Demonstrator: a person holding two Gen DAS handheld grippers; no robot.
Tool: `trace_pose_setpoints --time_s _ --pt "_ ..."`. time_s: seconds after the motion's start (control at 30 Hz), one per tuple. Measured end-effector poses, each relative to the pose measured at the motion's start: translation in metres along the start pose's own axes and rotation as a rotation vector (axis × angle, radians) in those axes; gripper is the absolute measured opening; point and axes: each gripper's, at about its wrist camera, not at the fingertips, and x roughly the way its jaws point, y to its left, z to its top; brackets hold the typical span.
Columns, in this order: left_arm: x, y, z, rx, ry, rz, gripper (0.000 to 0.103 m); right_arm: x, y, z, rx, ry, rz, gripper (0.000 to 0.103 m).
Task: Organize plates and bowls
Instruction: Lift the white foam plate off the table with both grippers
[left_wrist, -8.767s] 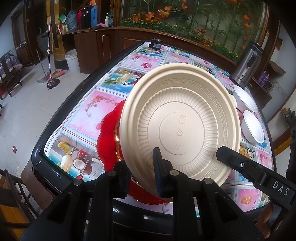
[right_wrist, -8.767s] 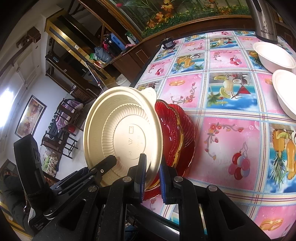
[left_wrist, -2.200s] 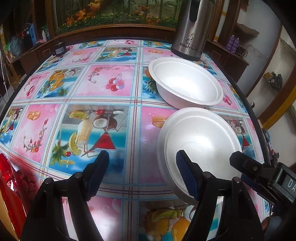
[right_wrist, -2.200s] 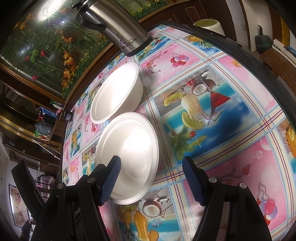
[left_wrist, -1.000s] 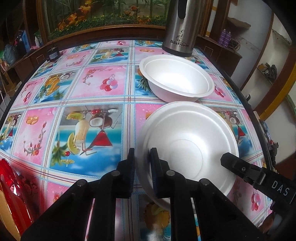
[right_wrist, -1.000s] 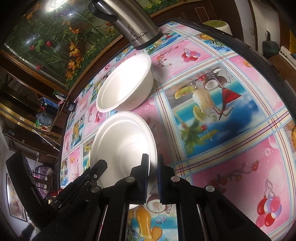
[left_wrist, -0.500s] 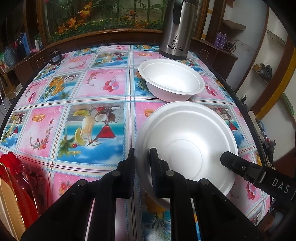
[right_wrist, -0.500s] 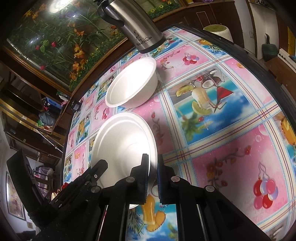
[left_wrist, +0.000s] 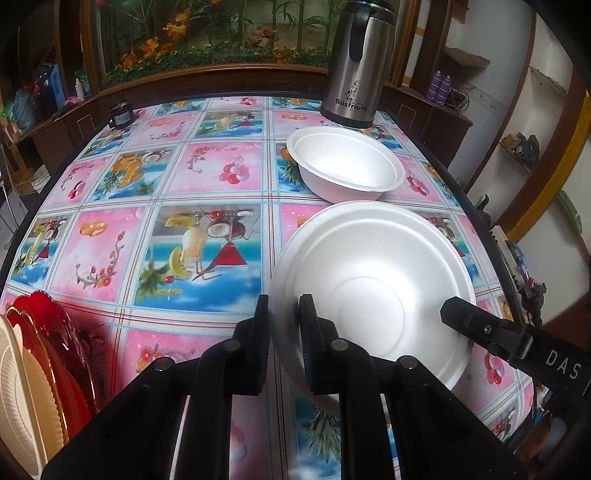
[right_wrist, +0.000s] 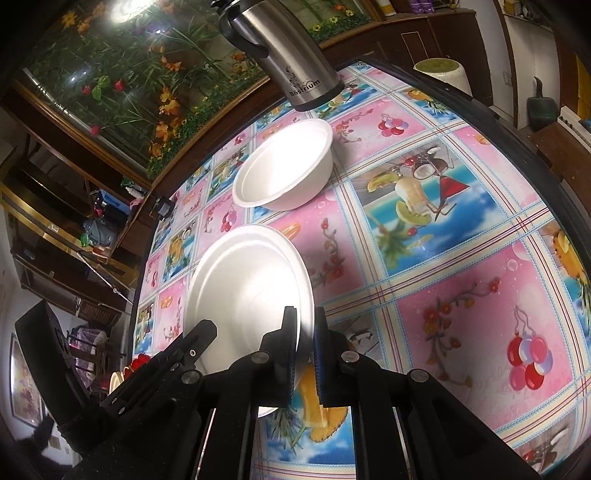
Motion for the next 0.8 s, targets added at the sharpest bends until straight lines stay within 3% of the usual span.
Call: trace_pose_setpoints --time_s 0.8 --pt "-0.039 0.026 -0.009 -0.038 -0.046 -0.001 0.012 -0.024 0.033 -0.022 -0.073 -0.03 0.047 0.008"
